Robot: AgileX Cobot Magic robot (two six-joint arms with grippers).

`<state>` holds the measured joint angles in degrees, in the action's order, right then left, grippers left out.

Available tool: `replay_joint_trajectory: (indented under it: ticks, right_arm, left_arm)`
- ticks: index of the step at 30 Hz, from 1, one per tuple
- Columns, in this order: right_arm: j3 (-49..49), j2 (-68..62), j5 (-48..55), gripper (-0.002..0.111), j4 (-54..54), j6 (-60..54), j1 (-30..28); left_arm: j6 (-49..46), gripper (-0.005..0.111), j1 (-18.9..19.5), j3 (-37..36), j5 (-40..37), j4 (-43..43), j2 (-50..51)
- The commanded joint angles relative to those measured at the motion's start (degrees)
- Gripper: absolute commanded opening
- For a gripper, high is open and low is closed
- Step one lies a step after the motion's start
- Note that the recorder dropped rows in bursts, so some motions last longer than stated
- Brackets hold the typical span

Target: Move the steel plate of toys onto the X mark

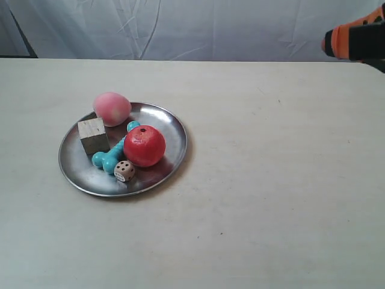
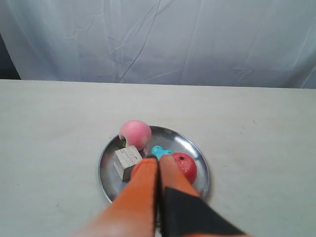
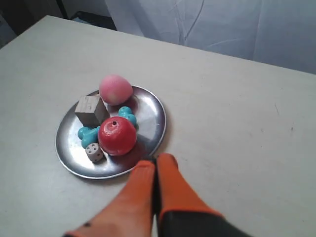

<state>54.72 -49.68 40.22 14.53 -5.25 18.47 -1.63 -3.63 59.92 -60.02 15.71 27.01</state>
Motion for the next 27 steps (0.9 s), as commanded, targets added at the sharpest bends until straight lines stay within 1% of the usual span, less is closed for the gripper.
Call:
replay_joint_trajectory:
  ticks: [1, 4, 6, 9, 10, 12, 14, 15, 16, 17, 20, 23, 27]
  right_arm:
    - [-0.2, 1.9, 0.0, 0.0, 0.1, -0.1, 0.0]
    - [-0.2, 2.5, 0.0, 0.0, 0.0, -0.1, 0.0]
    - [-0.2, 5.6, 0.0, 0.0, 0.4, -0.1, 0.0]
    - [-0.2, 16.3, -0.1, 0.0, 0.3, -0.1, -0.3]
    - [-0.2, 18.5, -0.1, 0.0, -0.9, -2.2, -0.7]
    - [-1.0, 24.0, 1.2, 0.0, -2.5, -3.0, -2.8]
    - [-6.1, 29.0, -0.9, 0.0, -2.6, -3.3, -7.5]
    - [-11.8, 31.9, -5.2, 0.0, -2.5, -3.3, -11.1]
    - [-15.4, 33.6, -8.5, 0.0, -2.3, -3.3, -13.1]
    - [-21.9, 37.0, -14.6, 0.0, -2.1, -3.3, -16.4]
    - [-31.8, 43.2, -24.6, 0.0, -2.1, -3.3, -20.6]
    - [-38.1, 48.4, -26.2, 0.0, -2.4, -3.3, -23.9]
    - [-43.0, 49.7, -23.2, 0.0, -2.3, -3.3, -25.3]
  left_arm:
    - [0.0, 0.0, -0.5, -0.2, -0.1, 0.2, -1.8]
    - [0.0, 0.0, -0.5, -0.2, -0.1, 0.2, -1.9]
    - [0.0, 0.0, -0.5, -0.2, -0.1, 0.2, -1.9]
    - [0.0, 0.0, -0.5, -0.2, -0.1, 0.2, -1.9]
    - [0.0, 0.0, -0.5, -0.2, -0.1, 0.2, -1.9]
    - [0.0, 0.0, -0.5, -0.2, -0.1, 0.2, -1.9]
    - [0.0, 0.0, -0.5, -0.2, -0.2, 0.2, -1.9]
    - [0.0, 0.0, -0.5, -0.2, -0.2, 0.2, -1.9]
    - [0.0, 0.0, -0.5, -0.2, -0.2, 0.2, -1.9]
    - [0.0, 0.0, -0.5, -0.2, -0.2, 0.2, -1.9]
    - [0.0, 0.0, -0.5, -0.2, -0.2, 0.2, -1.9]
    - [0.0, 0.0, -0.5, -0.2, -0.2, 0.2, -1.9]
    - [0.0, 0.0, -0.5, -0.2, -0.3, 0.2, -1.9]
